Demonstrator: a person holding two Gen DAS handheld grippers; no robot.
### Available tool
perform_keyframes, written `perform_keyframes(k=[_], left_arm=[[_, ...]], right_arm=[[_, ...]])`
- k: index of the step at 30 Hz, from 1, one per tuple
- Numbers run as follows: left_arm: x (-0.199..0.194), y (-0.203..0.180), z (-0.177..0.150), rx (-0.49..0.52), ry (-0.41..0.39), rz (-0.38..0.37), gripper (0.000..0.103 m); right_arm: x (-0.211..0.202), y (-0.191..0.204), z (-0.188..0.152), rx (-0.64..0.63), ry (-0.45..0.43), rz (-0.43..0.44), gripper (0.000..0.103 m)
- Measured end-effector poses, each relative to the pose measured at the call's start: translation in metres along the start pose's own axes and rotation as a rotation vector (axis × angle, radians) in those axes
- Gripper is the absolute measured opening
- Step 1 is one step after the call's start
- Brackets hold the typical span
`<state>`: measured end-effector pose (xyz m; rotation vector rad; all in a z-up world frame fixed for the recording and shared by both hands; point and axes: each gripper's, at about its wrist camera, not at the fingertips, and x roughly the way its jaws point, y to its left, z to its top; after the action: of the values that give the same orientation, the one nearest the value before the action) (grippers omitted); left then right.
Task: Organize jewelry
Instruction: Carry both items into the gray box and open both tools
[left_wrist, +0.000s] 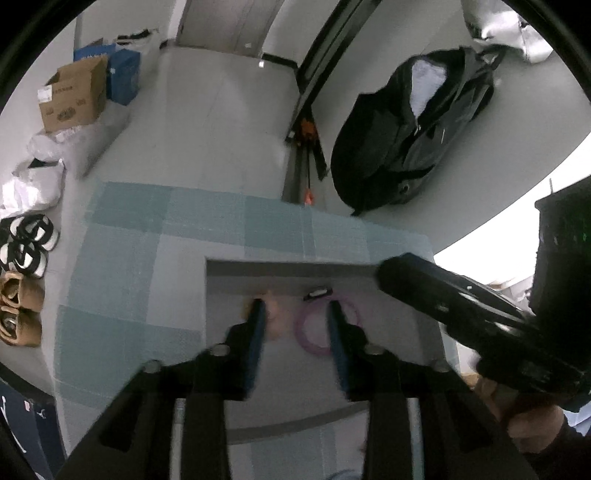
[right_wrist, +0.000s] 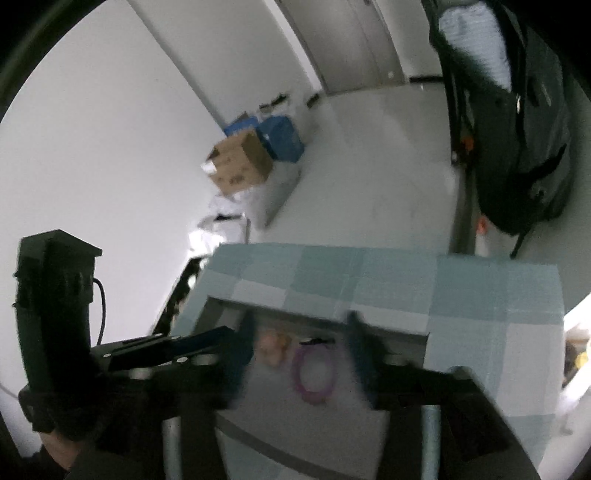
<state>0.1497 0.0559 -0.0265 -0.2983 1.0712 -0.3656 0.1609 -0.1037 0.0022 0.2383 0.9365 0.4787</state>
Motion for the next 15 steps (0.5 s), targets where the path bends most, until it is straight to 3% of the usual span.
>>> perform_keyframes(k=[1,3,7,11,12,15], left_arm=[[-0.005,-0.001,-0.001,0.003,-0.019,0.001,0.050],[-0.014,-0.003,-0.002,0.004,-0.053,0.004,0.053],[-0.022,-0.009,-0.005,0.015,-0.084,0.020,0.053],[-0.030,-0.012,-0.012,0.028,-0.111,0.040,0.053],[-0.034,-0.013,-0.015,0.032,-0.121,0.050,0.053],[-0.041,-0.014,-0.022,0.035,-0.139,0.066,0.053]], right_arm=[[-0.005,0.002,0.000,-0.005,-0.021,-0.002,0.068],[-0.016,0.010,0.001,-0.030,-0.060,-0.029,0.071],[-0.028,0.021,-0.002,-0.053,-0.095,-0.109,0.086],[-0.044,0.030,-0.010,-0.067,-0.176,-0.155,0.088],[-0.050,0.032,-0.014,-0.059,-0.199,-0.186,0.094],[-0.064,0.031,-0.020,-0.027,-0.237,-0.154,0.099]])
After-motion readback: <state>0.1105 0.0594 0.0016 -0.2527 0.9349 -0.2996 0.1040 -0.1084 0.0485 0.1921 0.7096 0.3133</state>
